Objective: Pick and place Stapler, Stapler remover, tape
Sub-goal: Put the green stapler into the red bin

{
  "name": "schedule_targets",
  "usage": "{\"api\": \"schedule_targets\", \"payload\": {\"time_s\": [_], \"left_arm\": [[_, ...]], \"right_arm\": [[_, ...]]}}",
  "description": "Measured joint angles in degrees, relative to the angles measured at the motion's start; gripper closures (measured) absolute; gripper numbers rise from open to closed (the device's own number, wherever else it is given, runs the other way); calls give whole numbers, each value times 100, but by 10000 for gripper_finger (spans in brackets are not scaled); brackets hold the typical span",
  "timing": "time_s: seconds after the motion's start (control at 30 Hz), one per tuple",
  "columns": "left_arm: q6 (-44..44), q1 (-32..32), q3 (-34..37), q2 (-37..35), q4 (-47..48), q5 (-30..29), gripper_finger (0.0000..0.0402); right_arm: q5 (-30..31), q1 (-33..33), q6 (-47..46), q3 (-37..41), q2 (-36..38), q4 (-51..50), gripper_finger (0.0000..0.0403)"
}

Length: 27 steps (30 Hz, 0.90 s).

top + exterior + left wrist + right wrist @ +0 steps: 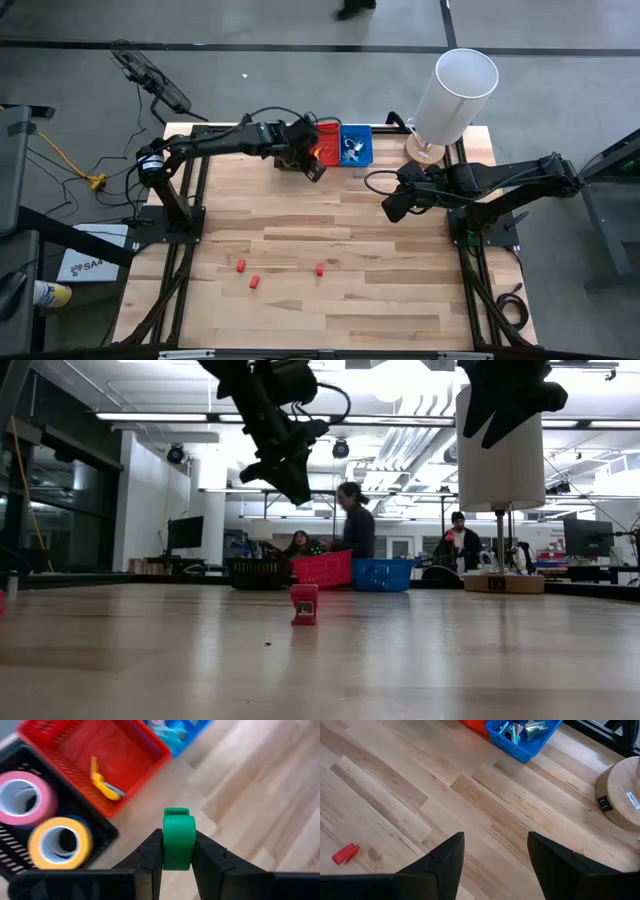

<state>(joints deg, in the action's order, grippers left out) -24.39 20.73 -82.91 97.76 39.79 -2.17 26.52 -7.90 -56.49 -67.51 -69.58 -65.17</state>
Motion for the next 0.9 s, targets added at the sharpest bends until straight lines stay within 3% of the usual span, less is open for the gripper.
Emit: {"api": "schedule_targets", "payload": {"time_s": [0.27, 0.43, 0.9], "left_arm": [[-359, 611, -4, 67, -468, 58, 323], [-487, 924, -1, 337, -817, 616, 323], [-1168, 1195, -2, 1049, -1449, 1022, 323]], "right_arm": [[40, -2, 26, 0, 0, -1, 194], [118, 2, 46, 0, 0, -6, 194], [167, 118, 128, 0, 0, -2, 194]]}}
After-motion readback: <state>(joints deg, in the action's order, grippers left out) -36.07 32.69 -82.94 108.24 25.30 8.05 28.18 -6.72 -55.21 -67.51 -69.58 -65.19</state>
